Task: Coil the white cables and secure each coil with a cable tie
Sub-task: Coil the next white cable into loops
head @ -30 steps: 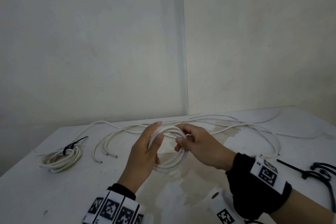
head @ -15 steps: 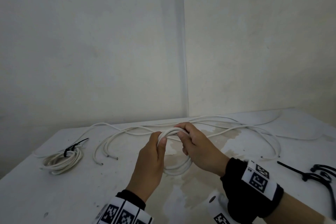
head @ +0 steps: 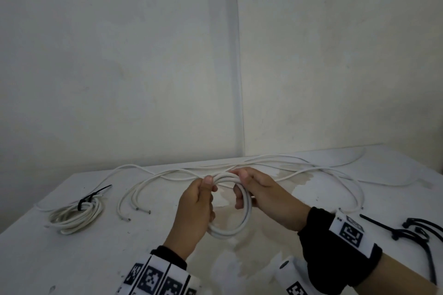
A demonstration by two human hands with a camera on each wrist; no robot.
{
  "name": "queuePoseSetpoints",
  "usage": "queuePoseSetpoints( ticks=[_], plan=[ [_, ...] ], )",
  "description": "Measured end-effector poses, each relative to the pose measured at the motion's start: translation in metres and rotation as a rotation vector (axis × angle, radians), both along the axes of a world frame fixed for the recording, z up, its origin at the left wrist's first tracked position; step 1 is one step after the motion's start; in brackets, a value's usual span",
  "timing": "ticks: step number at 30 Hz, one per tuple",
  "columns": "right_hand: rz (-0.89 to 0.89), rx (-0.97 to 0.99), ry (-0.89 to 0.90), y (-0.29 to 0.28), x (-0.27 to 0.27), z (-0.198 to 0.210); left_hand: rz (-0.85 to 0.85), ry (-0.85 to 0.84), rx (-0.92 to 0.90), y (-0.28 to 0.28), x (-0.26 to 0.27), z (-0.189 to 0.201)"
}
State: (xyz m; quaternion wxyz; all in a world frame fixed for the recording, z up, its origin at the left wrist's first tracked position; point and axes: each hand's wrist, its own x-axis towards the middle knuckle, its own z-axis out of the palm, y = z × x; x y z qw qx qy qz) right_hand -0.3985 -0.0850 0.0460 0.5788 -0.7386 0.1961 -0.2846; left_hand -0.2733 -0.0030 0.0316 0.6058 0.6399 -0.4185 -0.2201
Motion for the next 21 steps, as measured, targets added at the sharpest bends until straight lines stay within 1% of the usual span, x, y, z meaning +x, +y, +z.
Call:
queuePoseSetpoints(
  ticks=[2, 5, 7, 10, 11, 13, 15, 18, 21],
  plan=[
    [0.005, 0.06, -0.046, 0.001, 0.0, -0.002, 0.005, 0.048, -0.028, 0.001, -0.003, -0.003],
    [-0.044, 0.0, -0.039, -0.001, 0.004, -0.004, -0.024, 0.111, -0.032, 0.002, -0.007, -0.007],
    [-0.019, -0.048, 0.011, -0.002, 0.003, -0.003, -0.067, 0.093, 0.021, 0.003, -0.003, -0.006],
    [0.057, -0.196, 0.149, -0.001, -0.003, 0.0, -0.181, 0.054, 0.134, 0.005, 0.0, 0.0],
    [0.07, -0.23, 0.167, -0.001, -0.005, 0.0, -0.206, 0.048, 0.167, 0.005, -0.002, 0.001],
    [0.06, -0.197, 0.131, -0.001, -0.007, 0.002, -0.204, 0.073, 0.169, 0.003, -0.009, 0.002],
    [0.021, -0.101, 0.08, -0.002, -0.009, 0.003, -0.166, 0.121, 0.127, 0.0, -0.016, 0.0],
    [-0.003, 0.012, 0.048, -0.005, -0.013, 0.002, -0.121, 0.175, 0.073, -0.004, -0.02, -0.003],
    [-0.043, -0.005, 0.038, -0.008, -0.018, -0.001, -0.12, 0.175, 0.043, -0.008, -0.022, -0.002]
  ],
)
